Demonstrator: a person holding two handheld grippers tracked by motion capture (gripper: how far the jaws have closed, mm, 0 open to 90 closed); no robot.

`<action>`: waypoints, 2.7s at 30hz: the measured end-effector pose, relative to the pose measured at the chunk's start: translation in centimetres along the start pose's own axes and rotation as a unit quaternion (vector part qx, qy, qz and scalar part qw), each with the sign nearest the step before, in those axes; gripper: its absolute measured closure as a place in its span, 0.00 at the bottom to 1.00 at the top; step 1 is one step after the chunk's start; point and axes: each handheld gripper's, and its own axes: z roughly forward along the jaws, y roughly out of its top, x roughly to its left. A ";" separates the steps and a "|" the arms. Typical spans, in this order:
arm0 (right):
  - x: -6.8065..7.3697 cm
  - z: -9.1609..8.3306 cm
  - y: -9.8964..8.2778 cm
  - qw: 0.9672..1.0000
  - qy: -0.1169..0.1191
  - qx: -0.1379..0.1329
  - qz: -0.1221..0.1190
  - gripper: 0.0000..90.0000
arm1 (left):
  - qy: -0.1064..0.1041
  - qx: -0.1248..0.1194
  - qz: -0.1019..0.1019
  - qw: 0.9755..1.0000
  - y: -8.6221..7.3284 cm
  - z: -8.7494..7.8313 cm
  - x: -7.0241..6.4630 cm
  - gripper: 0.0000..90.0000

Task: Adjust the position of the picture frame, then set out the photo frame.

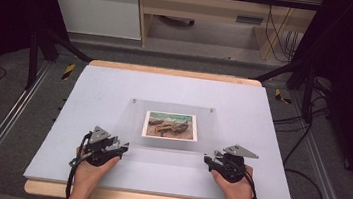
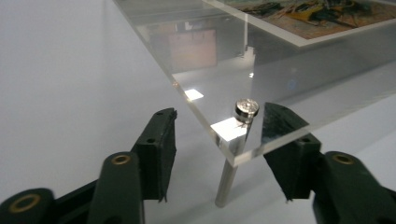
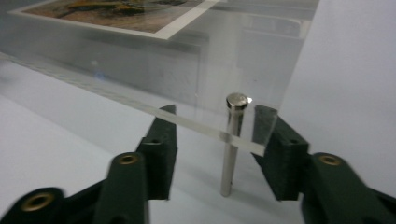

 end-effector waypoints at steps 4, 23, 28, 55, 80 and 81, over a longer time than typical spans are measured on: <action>-0.1 -1.0 -0.3 1.000 -0.013 -0.006 -0.010 0.36 | -0.016 -0.004 0.004 1.000 0.1 -0.5 0.0 0.22; -0.4 -3.0 0.4 0.998 -0.003 -0.063 -0.005 0.10 | -0.024 -0.035 0.016 0.999 1.2 -2.5 1.0 0.07; -0.3 -3.0 1.3 0.997 -0.006 -0.071 -0.011 0.13 | -0.030 -0.037 0.019 0.999 2.2 -2.4 1.0 0.08; -2.1 2.0 4.0 0.998 0.054 -0.012 0.039 0.17 | -0.090 -0.009 -0.070 0.993 3.1 2.4 2.2 0.14; -3.2 2.3 3.1 0.987 0.114 0.002 0.110 0.17 | -0.145 -0.002 -0.108 0.983 2.7 3.2 2.9 0.15; -3.1 2.5 3.1 0.987 0.116 0.001 0.113 0.16 | -0.146 -0.003 -0.107 0.983 2.7 3.2 3.0 0.15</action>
